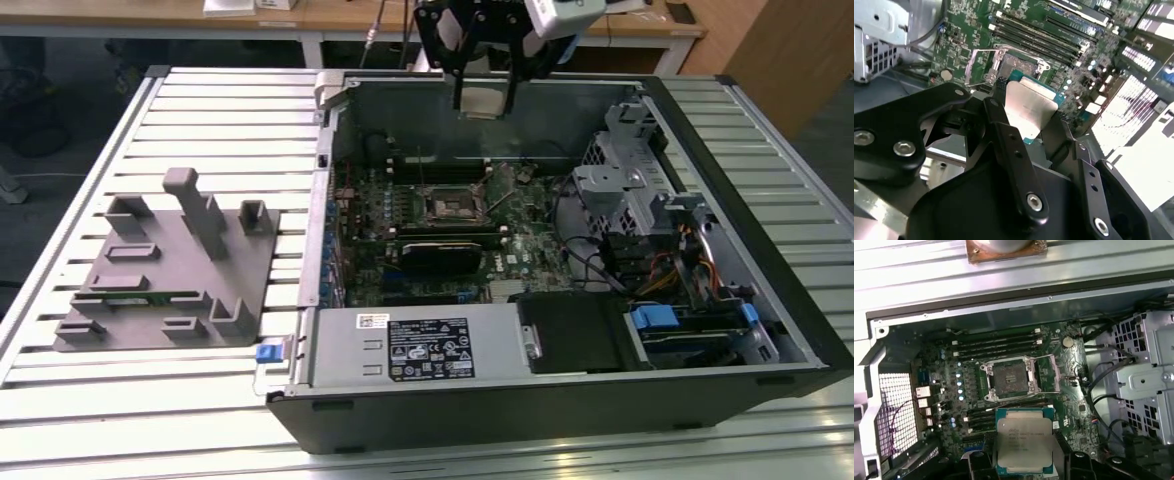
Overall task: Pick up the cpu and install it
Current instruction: 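Place the cpu into insertion slot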
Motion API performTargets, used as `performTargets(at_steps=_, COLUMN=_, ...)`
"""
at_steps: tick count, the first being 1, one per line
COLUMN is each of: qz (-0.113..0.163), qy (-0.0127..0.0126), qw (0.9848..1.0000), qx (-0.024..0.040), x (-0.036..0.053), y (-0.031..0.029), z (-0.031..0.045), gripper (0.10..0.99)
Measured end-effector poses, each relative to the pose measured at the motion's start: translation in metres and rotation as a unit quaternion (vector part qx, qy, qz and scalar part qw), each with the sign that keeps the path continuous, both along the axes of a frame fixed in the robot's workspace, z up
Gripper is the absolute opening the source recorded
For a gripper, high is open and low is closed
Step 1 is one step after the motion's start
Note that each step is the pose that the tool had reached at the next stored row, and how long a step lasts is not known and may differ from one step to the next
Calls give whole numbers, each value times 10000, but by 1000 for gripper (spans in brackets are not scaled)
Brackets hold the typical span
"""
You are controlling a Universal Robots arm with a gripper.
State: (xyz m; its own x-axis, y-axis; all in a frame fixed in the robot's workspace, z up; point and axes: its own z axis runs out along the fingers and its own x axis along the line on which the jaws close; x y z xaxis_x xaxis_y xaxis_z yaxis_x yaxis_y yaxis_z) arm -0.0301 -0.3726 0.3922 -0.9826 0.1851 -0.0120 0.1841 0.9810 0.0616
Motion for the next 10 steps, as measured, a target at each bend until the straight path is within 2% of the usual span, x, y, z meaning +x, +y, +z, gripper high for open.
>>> performTargets(at_steps=4, qz=-352, qy=0, qw=9994, qx=0, x=0, y=0, z=-6, gripper=533)
performTargets(at_steps=10, qz=-825, qy=0, qw=9966, qx=-1, x=0, y=1, z=-13, gripper=533)
